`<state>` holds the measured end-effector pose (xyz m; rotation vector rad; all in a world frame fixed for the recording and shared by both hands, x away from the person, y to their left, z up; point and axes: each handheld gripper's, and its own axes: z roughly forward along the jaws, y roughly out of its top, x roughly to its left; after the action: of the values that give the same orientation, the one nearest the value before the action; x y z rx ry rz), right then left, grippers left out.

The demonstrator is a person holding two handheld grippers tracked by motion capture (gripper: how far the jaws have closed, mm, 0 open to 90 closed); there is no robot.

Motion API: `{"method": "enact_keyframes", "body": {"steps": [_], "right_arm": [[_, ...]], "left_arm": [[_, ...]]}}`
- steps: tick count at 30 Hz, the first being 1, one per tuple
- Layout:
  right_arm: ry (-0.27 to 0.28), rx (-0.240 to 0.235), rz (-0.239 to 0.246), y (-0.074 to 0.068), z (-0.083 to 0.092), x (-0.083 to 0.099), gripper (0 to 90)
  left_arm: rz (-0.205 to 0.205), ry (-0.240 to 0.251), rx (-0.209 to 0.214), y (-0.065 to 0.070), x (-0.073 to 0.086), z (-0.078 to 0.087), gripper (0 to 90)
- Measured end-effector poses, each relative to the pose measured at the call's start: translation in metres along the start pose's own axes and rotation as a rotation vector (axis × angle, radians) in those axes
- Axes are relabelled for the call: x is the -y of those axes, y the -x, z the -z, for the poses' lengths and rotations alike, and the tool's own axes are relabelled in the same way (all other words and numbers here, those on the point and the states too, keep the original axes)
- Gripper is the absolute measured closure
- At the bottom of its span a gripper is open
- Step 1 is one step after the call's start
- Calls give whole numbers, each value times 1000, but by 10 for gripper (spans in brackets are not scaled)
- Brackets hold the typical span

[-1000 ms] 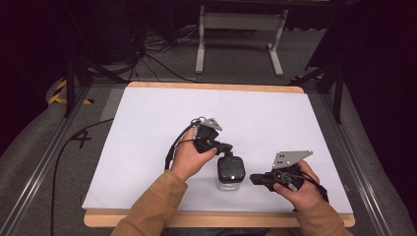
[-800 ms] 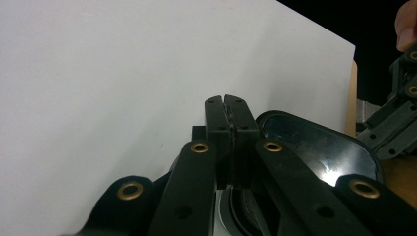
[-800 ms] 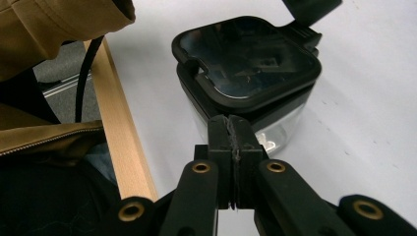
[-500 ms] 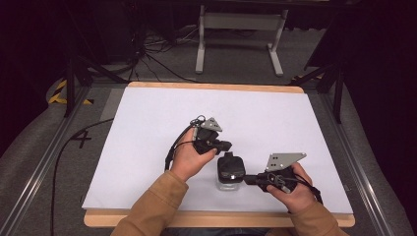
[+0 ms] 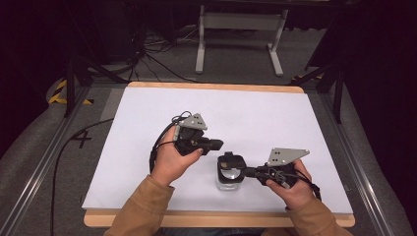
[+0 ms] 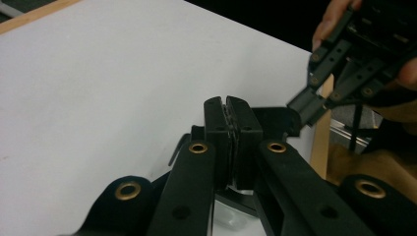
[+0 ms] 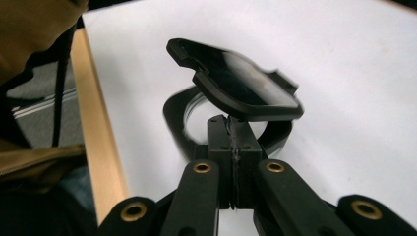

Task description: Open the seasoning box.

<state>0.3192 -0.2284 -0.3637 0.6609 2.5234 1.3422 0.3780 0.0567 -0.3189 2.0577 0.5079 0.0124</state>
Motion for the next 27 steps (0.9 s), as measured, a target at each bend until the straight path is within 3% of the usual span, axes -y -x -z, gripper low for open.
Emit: {"method": "enact_keyframes", "body": {"steps": [6,11,12,15,20,27], "right_arm": [[97,55,17,2,3,-6,900],[128,71,15,4,4,-8,900],[134,76,14,5,3,-9,900],[141,78,13,6,2,-9,900],[147,83,6,6,3,-9,900],[148,87,-2,6,6,-6,900]], "left_arm": [[-17,-33,33,9,2,4,873],[-26,-74,68,16,3,1,874],[-39,-102,77,19,4,-4,874],[-36,-124,85,21,6,-13,854],[-38,-147,68,18,9,-26,864],[-24,-117,13,8,9,-32,887]]}}
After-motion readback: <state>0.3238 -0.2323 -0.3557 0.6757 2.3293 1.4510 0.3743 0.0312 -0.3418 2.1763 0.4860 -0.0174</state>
